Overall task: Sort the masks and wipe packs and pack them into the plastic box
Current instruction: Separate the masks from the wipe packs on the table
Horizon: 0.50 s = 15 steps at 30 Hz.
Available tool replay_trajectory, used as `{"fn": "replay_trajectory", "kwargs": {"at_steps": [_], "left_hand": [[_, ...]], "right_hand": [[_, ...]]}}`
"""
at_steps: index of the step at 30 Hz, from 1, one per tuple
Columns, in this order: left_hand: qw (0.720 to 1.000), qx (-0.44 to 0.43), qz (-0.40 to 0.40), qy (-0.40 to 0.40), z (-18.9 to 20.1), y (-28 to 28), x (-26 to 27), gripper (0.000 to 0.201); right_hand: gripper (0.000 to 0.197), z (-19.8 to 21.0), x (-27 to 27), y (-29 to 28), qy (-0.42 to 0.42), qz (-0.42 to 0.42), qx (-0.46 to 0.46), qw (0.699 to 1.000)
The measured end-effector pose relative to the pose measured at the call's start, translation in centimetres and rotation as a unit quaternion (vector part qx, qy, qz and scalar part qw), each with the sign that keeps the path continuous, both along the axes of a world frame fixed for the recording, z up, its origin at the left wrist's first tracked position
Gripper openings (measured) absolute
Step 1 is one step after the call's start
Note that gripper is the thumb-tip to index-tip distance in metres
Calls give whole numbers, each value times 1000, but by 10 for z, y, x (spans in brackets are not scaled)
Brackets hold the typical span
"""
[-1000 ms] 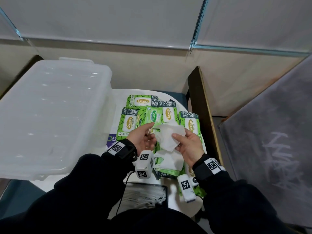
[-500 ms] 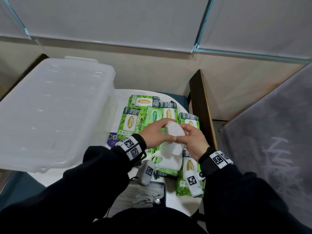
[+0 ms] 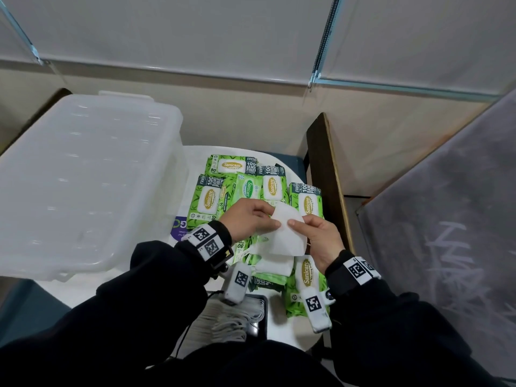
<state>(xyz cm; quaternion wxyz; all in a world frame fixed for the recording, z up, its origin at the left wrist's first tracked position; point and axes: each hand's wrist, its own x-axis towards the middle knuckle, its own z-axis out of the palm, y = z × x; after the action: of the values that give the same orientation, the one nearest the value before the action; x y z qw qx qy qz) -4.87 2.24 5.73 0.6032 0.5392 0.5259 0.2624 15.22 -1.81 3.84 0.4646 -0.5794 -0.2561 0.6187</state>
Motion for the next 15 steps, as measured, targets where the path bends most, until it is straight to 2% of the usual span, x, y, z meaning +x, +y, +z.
{"fn": "replay_trajectory", "kwargs": {"at_steps": [2, 6, 15], "left_hand": [[1000, 16, 19, 5, 1, -2, 2, 12], [999, 25, 24, 19, -2, -4, 3, 16], [998, -23, 66, -1, -7, -11, 3, 16]], "right_hand": [[22, 3, -1, -1, 11, -2, -10, 1000], [14, 5, 0, -4, 3, -22, -9, 1000], [5, 3, 3, -14, 0, -52, -19, 998]]}}
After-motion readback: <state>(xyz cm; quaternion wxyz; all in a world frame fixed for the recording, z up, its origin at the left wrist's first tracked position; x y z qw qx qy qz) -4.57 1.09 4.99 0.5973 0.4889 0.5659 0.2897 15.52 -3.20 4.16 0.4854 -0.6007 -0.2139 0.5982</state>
